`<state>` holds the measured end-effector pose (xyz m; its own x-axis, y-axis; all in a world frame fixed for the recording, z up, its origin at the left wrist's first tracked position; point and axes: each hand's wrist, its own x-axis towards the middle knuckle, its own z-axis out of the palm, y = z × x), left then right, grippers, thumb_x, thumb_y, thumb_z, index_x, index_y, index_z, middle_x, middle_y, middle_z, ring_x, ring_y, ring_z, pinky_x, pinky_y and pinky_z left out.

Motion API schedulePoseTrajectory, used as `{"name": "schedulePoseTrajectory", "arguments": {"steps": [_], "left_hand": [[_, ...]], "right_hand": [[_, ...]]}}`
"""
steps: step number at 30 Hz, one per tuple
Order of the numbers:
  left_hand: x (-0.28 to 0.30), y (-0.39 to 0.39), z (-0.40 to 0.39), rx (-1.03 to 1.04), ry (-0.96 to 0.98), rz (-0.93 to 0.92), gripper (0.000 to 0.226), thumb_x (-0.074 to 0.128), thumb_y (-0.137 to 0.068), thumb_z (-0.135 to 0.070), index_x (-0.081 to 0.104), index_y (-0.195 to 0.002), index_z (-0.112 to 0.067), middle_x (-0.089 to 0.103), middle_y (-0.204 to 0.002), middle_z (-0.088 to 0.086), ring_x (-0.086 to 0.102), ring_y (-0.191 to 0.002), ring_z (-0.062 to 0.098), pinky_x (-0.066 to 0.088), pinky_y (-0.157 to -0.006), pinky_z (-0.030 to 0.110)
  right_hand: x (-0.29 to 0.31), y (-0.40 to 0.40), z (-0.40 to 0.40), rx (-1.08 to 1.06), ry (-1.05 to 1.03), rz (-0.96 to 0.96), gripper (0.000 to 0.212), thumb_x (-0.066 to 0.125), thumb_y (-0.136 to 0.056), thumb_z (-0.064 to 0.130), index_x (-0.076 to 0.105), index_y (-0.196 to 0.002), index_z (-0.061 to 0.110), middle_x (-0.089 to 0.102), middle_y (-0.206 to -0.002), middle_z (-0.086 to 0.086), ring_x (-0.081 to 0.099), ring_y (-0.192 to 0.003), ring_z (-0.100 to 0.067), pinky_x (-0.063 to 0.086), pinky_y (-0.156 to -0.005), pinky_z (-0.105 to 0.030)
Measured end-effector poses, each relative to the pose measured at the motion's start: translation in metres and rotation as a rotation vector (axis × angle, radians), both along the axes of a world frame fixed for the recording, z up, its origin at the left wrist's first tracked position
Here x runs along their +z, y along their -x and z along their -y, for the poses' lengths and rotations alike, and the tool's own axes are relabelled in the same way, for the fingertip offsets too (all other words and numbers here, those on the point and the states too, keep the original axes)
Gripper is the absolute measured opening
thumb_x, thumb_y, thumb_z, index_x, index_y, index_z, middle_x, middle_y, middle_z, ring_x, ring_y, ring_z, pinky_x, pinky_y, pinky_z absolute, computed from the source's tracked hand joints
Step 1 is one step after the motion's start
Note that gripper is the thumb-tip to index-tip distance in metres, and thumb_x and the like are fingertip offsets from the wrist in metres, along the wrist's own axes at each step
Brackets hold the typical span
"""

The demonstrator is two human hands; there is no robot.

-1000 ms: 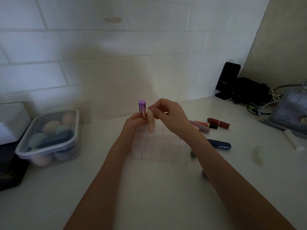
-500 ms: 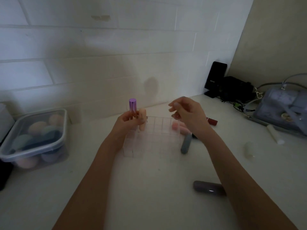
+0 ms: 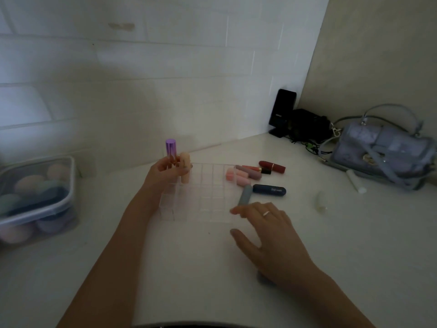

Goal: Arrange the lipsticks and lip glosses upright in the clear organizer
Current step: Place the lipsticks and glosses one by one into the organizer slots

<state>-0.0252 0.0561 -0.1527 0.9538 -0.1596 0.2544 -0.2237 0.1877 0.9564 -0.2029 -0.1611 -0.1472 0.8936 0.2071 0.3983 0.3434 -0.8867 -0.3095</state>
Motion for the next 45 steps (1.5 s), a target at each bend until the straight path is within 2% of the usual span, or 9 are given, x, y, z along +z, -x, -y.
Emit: {"name": "schedulePoseTrajectory", "arguments": {"steps": [10, 15, 18, 24, 32, 37, 39, 42, 45], "left_hand": [[-0.001, 0.018, -0.003, -0.005, -0.025, -0.02, 0.026, 0.071, -0.064, -0.012, 0.065, -0.09, -0.01, 0.064, -0.078, 0.008, 0.059, -0.085, 0.026, 0.046, -0.09, 0.039], [-0.002, 0.019, -0.003, -0.002, -0.004, -0.018, 0.024, 0.073, -0.062, -0.014, 0.068, -0.085, -0.015, 0.067, -0.078, 0.004, 0.061, -0.087, 0.026, 0.045, -0.088, 0.041], [-0.002, 0.017, -0.004, -0.031, 0.001, -0.015, 0.032, 0.077, -0.057, -0.022, 0.065, -0.085, -0.013, 0.064, -0.073, 0.004, 0.057, -0.088, 0.028, 0.04, -0.097, 0.045], [-0.004, 0.015, -0.003, -0.033, -0.019, 0.012, 0.03, 0.069, -0.067, -0.011, 0.06, -0.095, -0.005, 0.062, -0.071, 0.006, 0.055, -0.073, 0.025, 0.036, -0.106, 0.051], [-0.001, 0.018, -0.001, 0.014, -0.041, -0.031, 0.031, 0.071, -0.061, -0.015, 0.067, -0.091, -0.015, 0.073, -0.076, -0.004, 0.067, -0.092, 0.019, 0.049, -0.076, 0.025], [0.0, 0.018, 0.0, 0.035, -0.017, -0.044, 0.026, 0.07, -0.06, -0.011, 0.07, -0.085, -0.019, 0.071, -0.082, 0.002, 0.064, -0.081, 0.019, 0.046, -0.076, 0.031], [0.001, 0.019, 0.001, 0.026, -0.008, -0.043, 0.025, 0.069, -0.058, -0.01, 0.07, -0.082, -0.018, 0.071, -0.078, -0.001, 0.065, -0.077, 0.016, 0.049, -0.071, 0.026], [0.003, 0.018, 0.001, 0.014, -0.016, -0.029, 0.024, 0.069, -0.059, -0.009, 0.068, -0.081, -0.017, 0.069, -0.071, -0.004, 0.064, -0.076, 0.017, 0.05, -0.069, 0.024], [0.004, 0.018, 0.0, 0.009, -0.008, -0.015, 0.022, 0.07, -0.063, -0.005, 0.067, -0.082, -0.014, 0.068, -0.069, -0.004, 0.063, -0.064, 0.013, 0.05, -0.06, 0.021]], "right_hand": [[0.019, -0.023, -0.002, -0.127, 0.143, 0.389, 0.041, 0.041, -0.09, 0.029, 0.049, -0.053, 0.015, 0.05, -0.043, -0.002, 0.044, -0.042, -0.02, 0.032, -0.044, -0.024], [0.016, -0.017, 0.005, -0.168, 0.137, 0.266, 0.029, 0.036, -0.086, 0.035, 0.053, -0.07, 0.019, 0.057, -0.059, 0.002, 0.051, -0.058, -0.019, 0.029, -0.045, -0.024], [-0.006, -0.009, 0.009, -0.153, 0.234, -0.028, 0.017, 0.039, -0.083, 0.033, 0.044, -0.094, 0.022, 0.048, -0.09, 0.003, 0.039, -0.08, -0.016, 0.031, -0.066, -0.031], [-0.006, -0.018, 0.02, -0.219, -0.013, -0.19, 0.015, 0.048, -0.09, 0.014, 0.05, -0.104, 0.016, 0.051, -0.105, 0.0, 0.042, -0.092, -0.012, 0.037, -0.078, -0.023], [0.021, -0.043, 0.002, -0.028, -0.617, 0.04, 0.017, 0.062, -0.088, 0.015, 0.066, -0.099, 0.027, 0.058, -0.104, 0.02, 0.057, -0.092, 0.003, 0.047, -0.073, -0.007], [0.047, -0.069, -0.023, 0.073, -0.574, 0.14, 0.014, 0.055, -0.092, 0.018, 0.059, -0.101, 0.029, 0.057, -0.097, 0.015, 0.059, -0.082, -0.004, 0.049, -0.068, -0.02], [0.054, -0.081, -0.03, 0.071, -0.534, 0.074, 0.011, 0.055, -0.093, 0.025, 0.056, -0.104, 0.029, 0.057, -0.091, 0.021, 0.059, -0.076, -0.003, 0.053, -0.065, -0.027], [0.058, -0.1, -0.037, 0.086, -0.496, -0.176, 0.018, 0.062, -0.09, 0.03, 0.065, -0.106, 0.024, 0.063, -0.097, 0.019, 0.059, -0.078, 0.002, 0.047, -0.068, -0.01], [0.06, -0.114, -0.043, 0.111, -0.562, -0.287, 0.029, 0.069, -0.084, 0.028, 0.067, -0.111, 0.019, 0.064, -0.115, 0.004, 0.065, -0.086, -0.013, 0.053, -0.066, -0.021]]}}
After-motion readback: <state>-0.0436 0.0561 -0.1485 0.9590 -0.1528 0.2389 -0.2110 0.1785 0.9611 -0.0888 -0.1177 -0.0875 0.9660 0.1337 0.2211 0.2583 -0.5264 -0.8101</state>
